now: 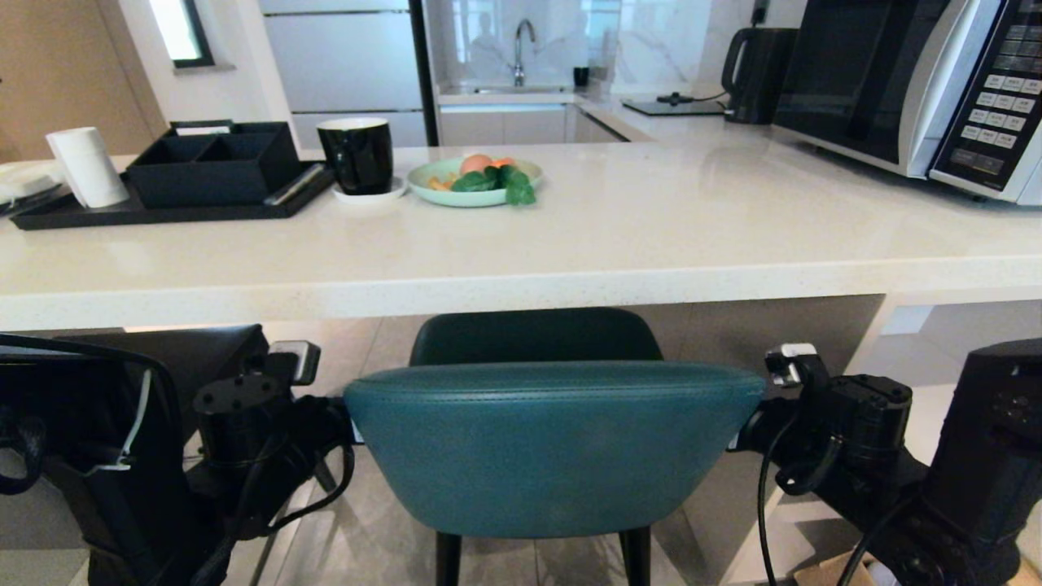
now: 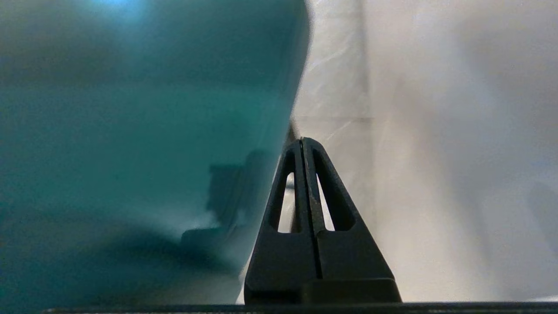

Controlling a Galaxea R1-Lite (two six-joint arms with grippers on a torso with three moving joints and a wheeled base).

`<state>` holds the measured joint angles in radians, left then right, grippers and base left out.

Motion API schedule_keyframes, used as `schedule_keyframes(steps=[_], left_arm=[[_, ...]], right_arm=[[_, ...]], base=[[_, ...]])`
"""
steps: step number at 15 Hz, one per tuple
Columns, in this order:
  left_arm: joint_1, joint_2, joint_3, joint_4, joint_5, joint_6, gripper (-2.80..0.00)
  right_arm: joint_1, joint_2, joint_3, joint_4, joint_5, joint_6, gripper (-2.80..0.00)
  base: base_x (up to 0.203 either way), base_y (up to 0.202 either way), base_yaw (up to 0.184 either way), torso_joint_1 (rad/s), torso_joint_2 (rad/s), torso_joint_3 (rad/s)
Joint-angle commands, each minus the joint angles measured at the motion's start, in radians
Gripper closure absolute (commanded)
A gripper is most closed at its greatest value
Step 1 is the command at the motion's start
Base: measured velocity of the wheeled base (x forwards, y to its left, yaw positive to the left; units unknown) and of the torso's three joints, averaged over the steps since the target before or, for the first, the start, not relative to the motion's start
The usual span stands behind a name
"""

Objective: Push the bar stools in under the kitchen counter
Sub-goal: Pull the blue chair out from under the dining table

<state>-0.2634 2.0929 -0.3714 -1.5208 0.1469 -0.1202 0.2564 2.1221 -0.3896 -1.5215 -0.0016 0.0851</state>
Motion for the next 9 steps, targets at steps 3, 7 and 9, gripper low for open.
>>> schedule_keyframes(steps=[3,7,9], left_arm=[[0.008,0.022,-0.082,-0.009,0.008,0.000,0.00],[0.001,0.026,-0.127,-0.009,0.045,0.002,0.00],[-0.005,0.035,-0.129,-0.009,0.046,0.002,0.00]], right_arm=[[-0.006,0.041,-0.087,-0.009,-0.020,-0.001,0.00],[-0.003,0.053,-0.145,-0.009,-0.024,0.001,0.00],[-0.003,0.058,-0.181,-0.009,-0.025,0.001,0.00]], base=[[0.000,0.000,0.000,0.000,0.00,0.000],[0.000,0.000,0.000,0.000,0.00,0.000],[0.000,0.000,0.000,0.000,0.00,0.000]])
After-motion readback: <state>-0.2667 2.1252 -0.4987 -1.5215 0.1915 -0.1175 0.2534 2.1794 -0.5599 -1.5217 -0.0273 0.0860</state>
